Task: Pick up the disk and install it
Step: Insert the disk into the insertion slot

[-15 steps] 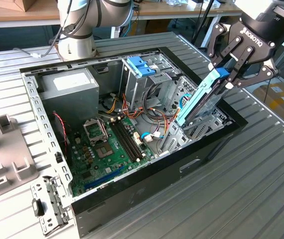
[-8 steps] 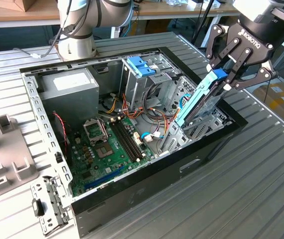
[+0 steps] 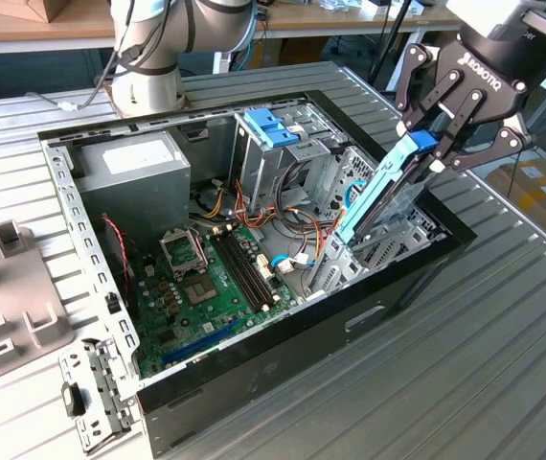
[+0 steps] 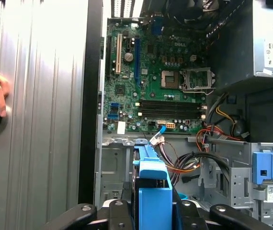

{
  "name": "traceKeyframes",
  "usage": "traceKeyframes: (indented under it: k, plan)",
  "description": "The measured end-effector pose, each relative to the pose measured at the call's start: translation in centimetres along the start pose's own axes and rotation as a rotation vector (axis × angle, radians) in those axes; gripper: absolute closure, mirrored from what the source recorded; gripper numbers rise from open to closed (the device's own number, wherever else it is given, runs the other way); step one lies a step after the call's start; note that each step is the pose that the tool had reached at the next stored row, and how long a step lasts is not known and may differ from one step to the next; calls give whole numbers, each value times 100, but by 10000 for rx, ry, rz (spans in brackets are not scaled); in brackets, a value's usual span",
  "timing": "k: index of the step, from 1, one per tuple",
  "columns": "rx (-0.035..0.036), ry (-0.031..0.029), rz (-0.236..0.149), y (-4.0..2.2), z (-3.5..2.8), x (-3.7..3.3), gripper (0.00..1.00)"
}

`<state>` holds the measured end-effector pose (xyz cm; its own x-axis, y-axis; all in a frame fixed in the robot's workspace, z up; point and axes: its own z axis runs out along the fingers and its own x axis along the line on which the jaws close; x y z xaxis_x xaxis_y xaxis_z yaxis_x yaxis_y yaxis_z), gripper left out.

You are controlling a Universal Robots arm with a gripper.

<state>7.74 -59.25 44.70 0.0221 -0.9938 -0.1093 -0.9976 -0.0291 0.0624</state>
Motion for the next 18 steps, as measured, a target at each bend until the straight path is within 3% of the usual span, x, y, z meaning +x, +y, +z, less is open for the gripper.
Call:
traceKeyframes:
  k: [3,7,18]
  plan:
    - [-1,33,3,0,13,4,63]
    - [-8,324,23,0,18,4,63]
    - [-1,324,88,-5,91,8,63]
